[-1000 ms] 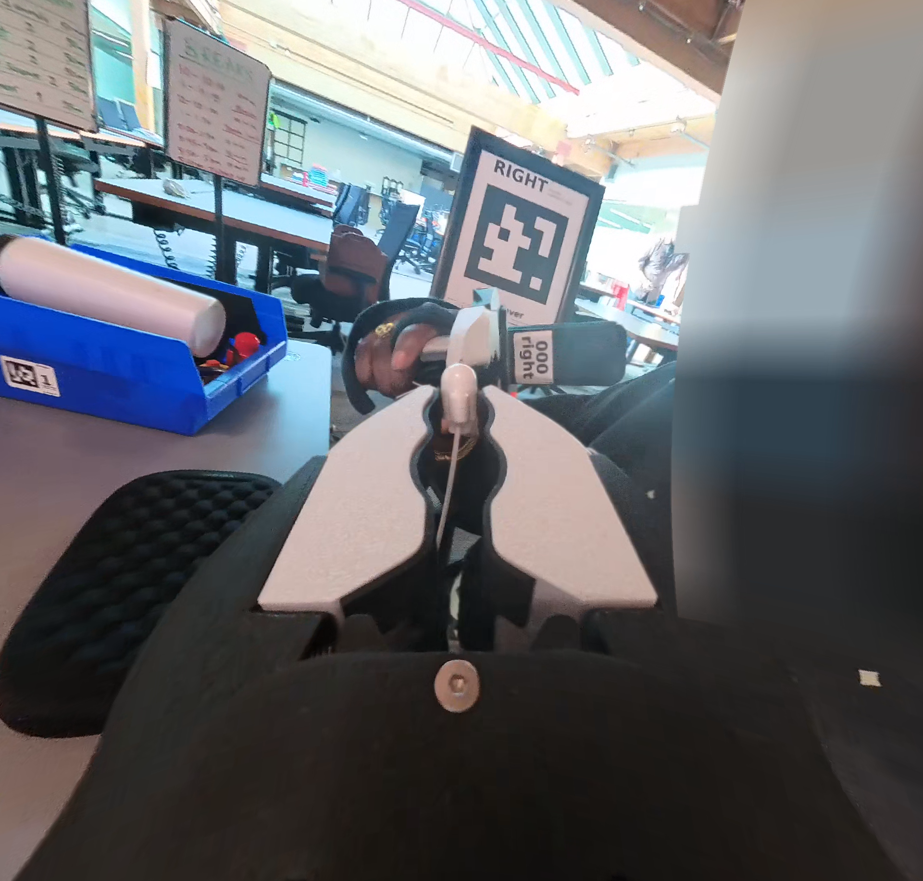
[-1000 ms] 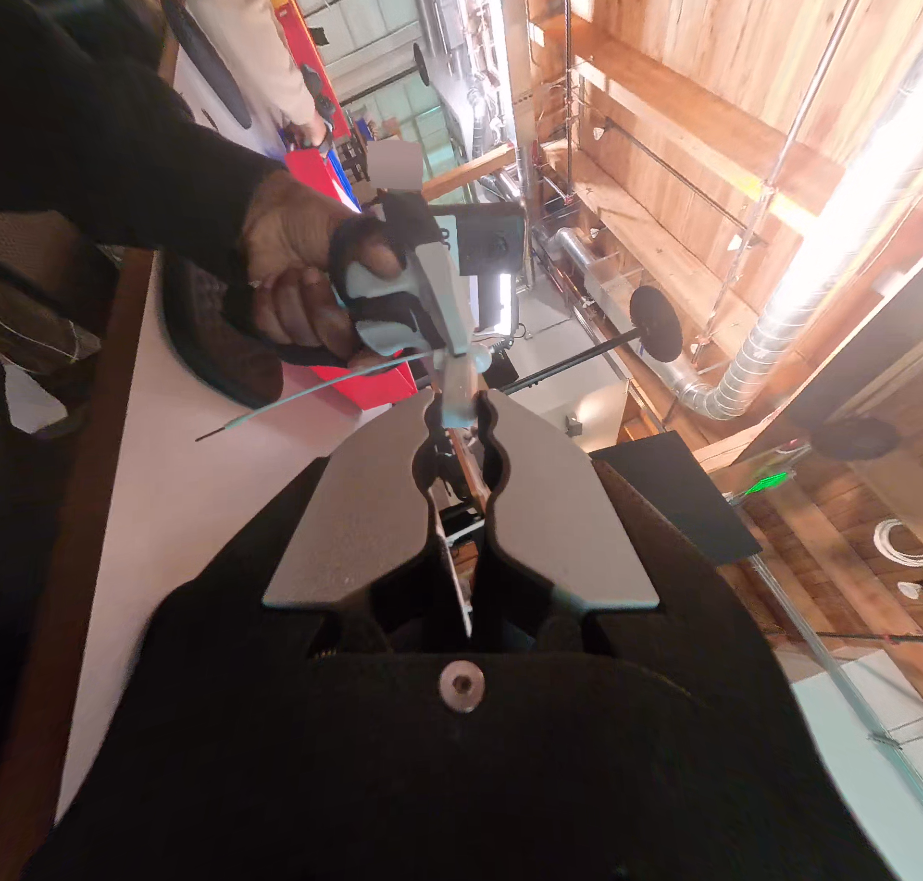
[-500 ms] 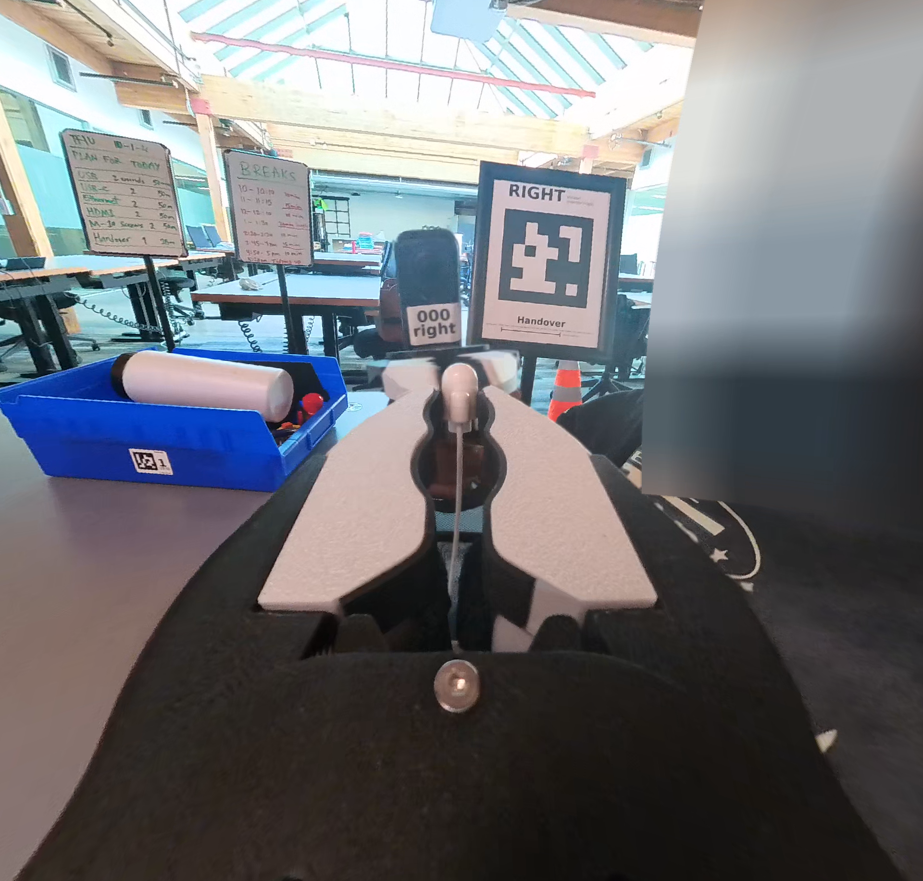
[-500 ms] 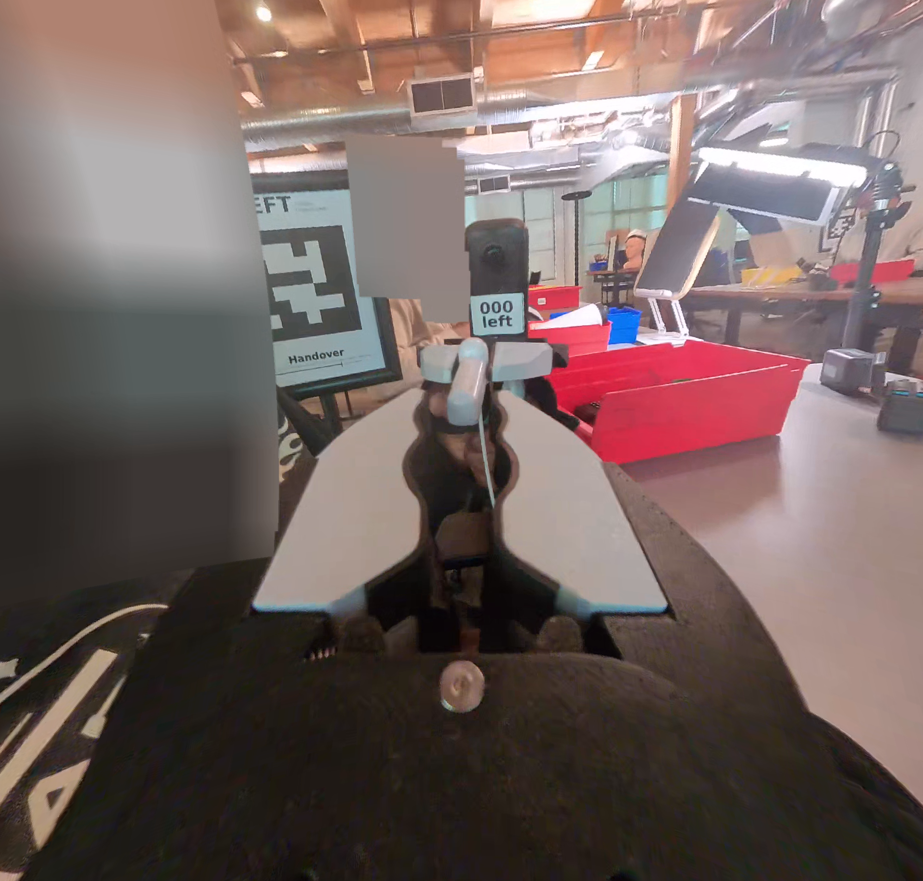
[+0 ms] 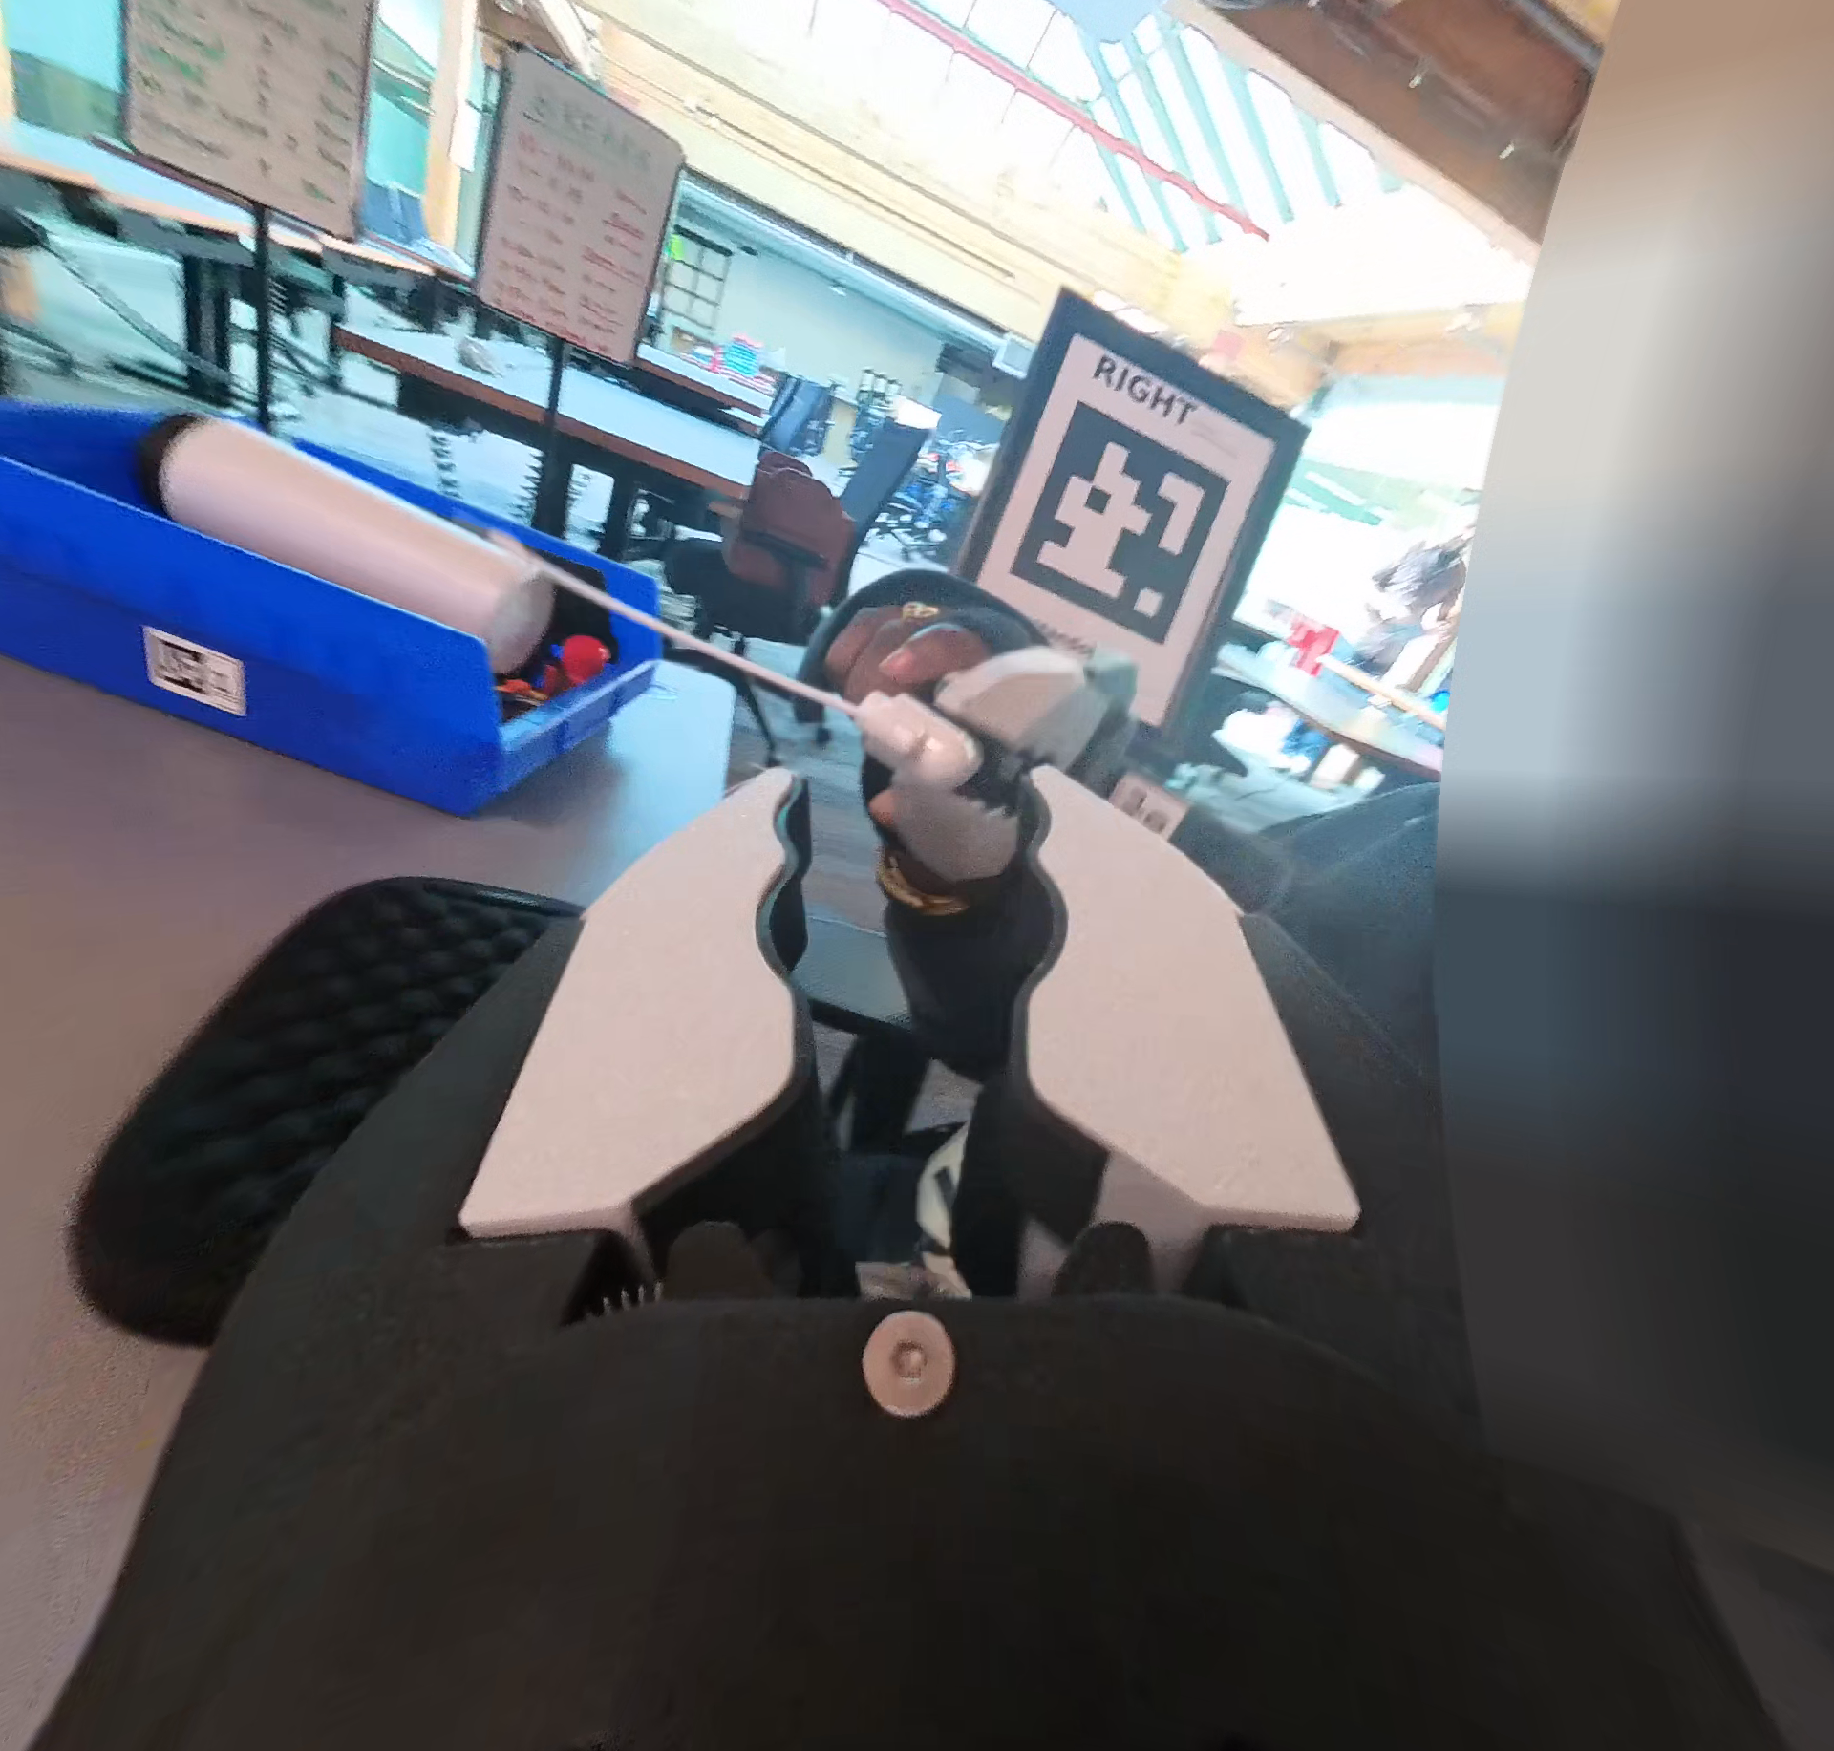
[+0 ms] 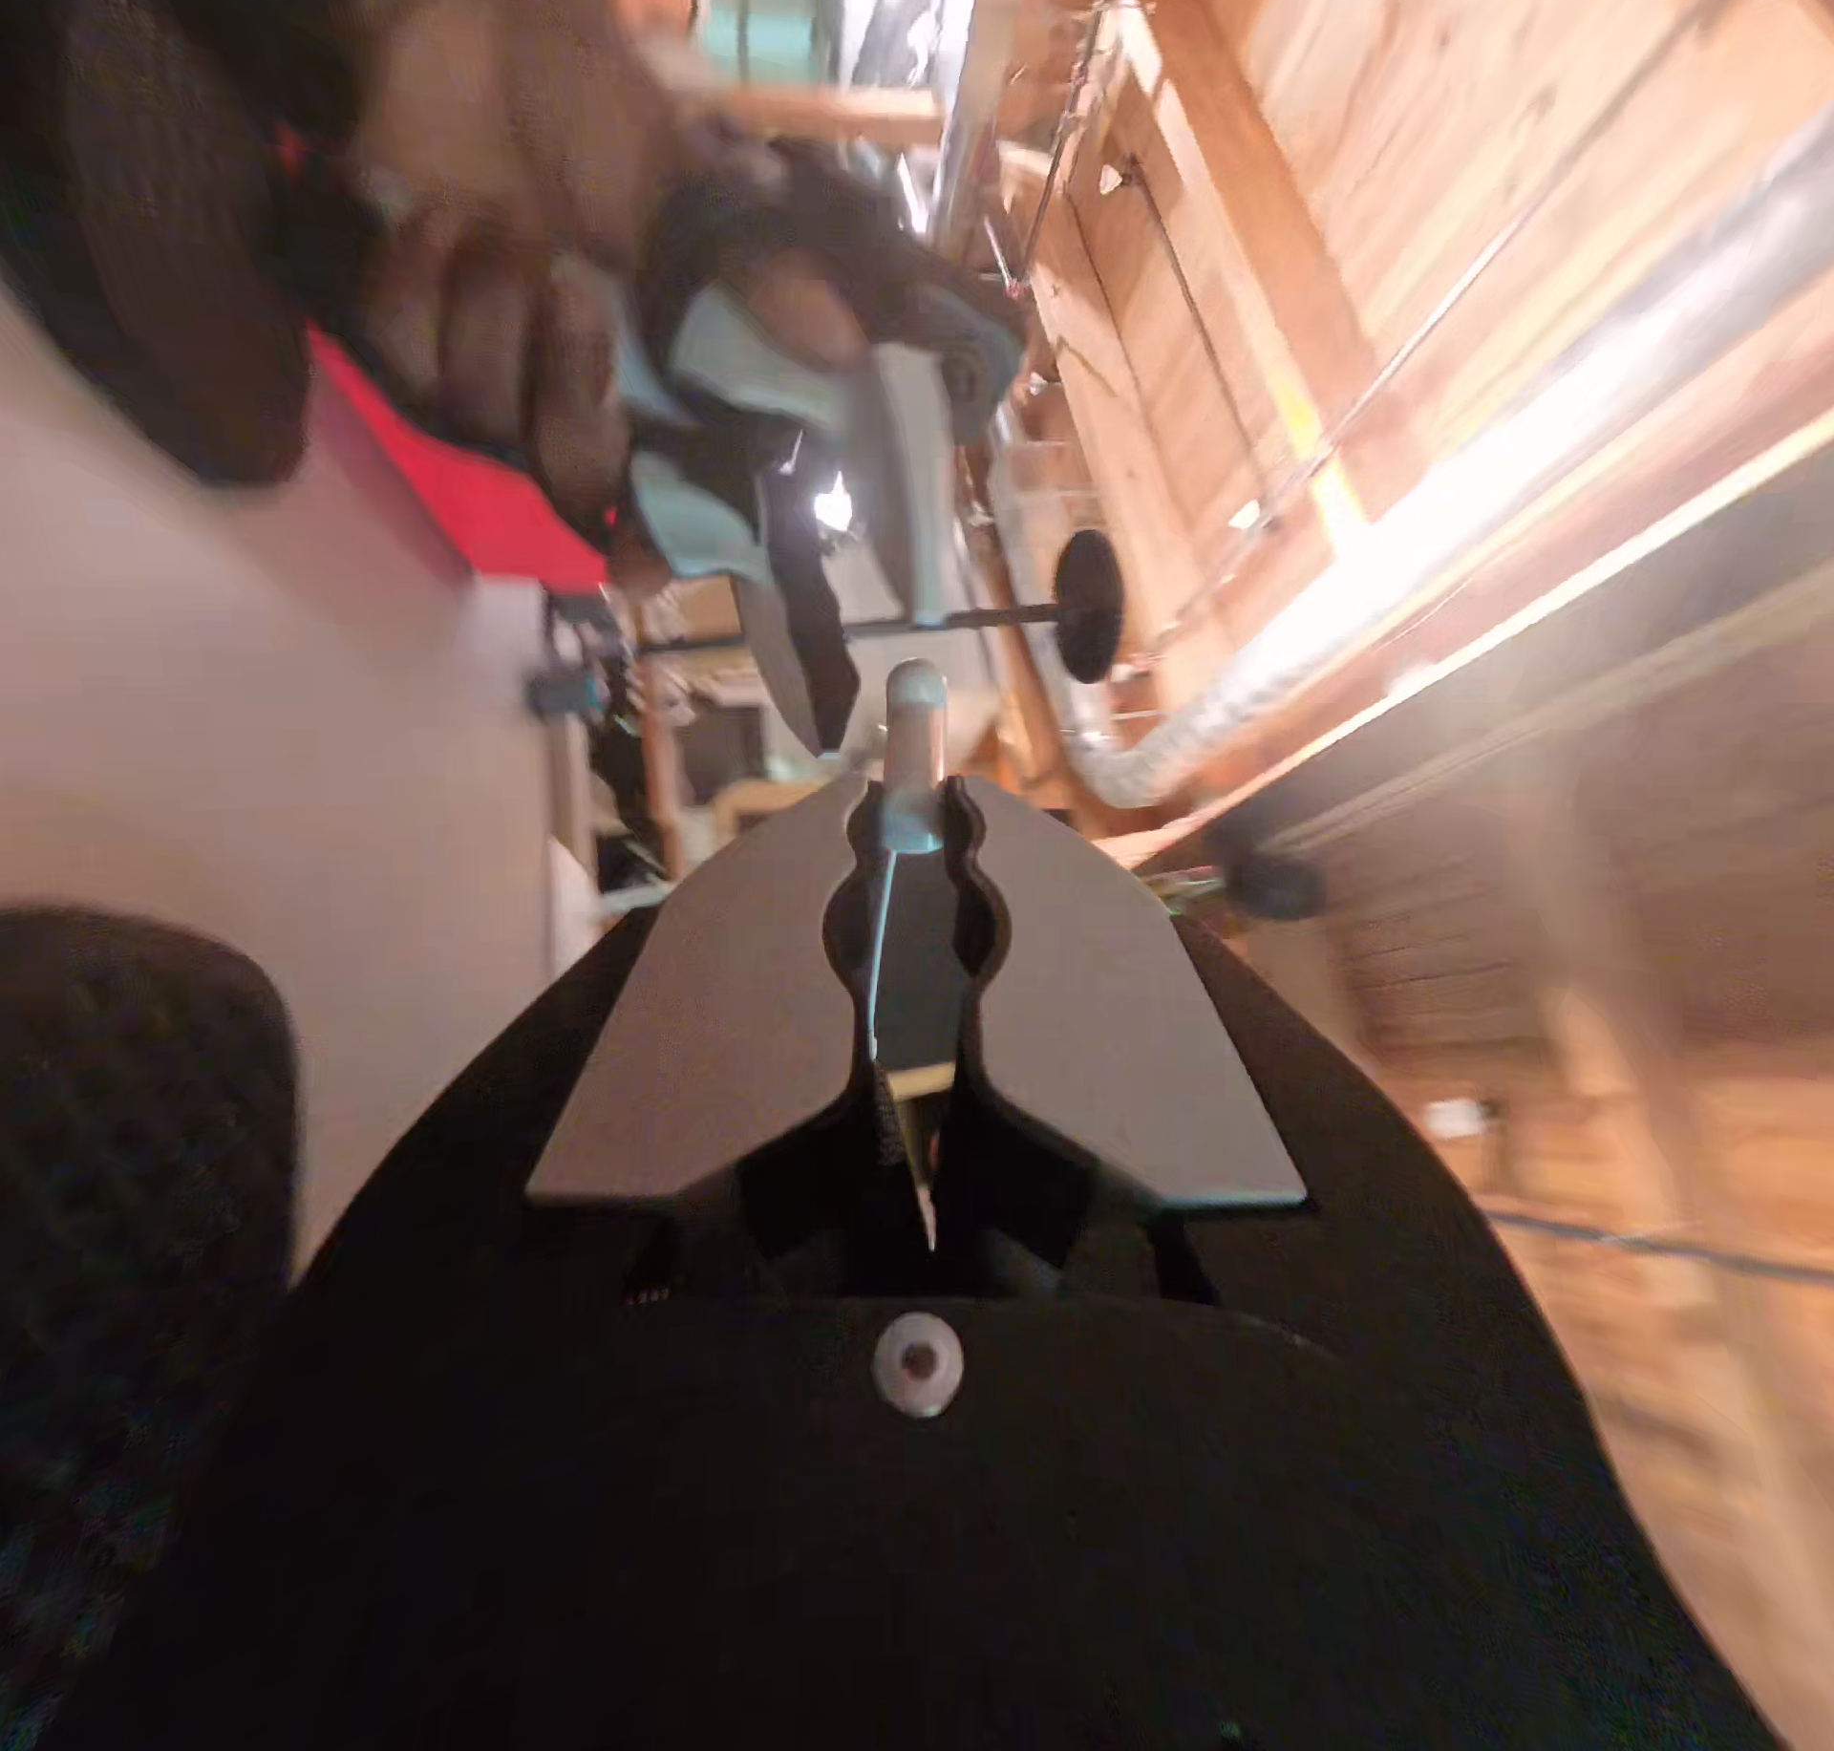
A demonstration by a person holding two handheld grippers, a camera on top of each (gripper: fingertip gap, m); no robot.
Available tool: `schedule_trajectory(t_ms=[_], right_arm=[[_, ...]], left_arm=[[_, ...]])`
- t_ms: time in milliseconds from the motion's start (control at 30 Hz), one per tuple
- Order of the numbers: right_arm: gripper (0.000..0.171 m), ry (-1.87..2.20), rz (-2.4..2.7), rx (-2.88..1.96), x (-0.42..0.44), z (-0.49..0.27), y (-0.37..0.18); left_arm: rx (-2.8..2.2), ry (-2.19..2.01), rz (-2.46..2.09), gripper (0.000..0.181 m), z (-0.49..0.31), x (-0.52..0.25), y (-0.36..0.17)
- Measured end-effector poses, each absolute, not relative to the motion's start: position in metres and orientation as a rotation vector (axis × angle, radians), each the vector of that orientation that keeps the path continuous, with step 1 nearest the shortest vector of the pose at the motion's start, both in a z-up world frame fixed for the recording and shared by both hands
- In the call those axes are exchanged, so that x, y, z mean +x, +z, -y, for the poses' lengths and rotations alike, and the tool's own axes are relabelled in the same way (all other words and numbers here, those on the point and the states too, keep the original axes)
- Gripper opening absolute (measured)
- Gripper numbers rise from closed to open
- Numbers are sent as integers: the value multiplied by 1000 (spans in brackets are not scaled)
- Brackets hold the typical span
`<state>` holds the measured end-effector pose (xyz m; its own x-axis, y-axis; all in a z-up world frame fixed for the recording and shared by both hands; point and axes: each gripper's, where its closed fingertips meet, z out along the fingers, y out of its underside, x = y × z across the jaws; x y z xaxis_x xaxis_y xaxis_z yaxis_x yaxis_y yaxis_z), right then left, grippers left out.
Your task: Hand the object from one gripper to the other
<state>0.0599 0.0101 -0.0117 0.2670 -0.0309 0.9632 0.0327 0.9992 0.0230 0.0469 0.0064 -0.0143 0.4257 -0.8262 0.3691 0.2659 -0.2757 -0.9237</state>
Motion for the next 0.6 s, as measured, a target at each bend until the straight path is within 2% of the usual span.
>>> schedule_trajectory(t_ms=[133,233,367,500,600], right_arm=[[12,-264,1271,162,57,-5,-23],[12,-367,1258,232,57,-4,-26],[12,-382,1255,252,56,-4,-28],[21,-38,1243,8,60,-11,-10],[26,558,1288,-275,63,-11,1]], left_arm=[[-1495,-1274,-475,34,-8,52,-17],[-1496,-1294,-471,18,-10,53,-20],[-1500,-1262,-503,16,-9,54,-22],[-1303,-1185,-524,15,-3,48,2],[-1161,-1042,-527,14,1,36,18]])
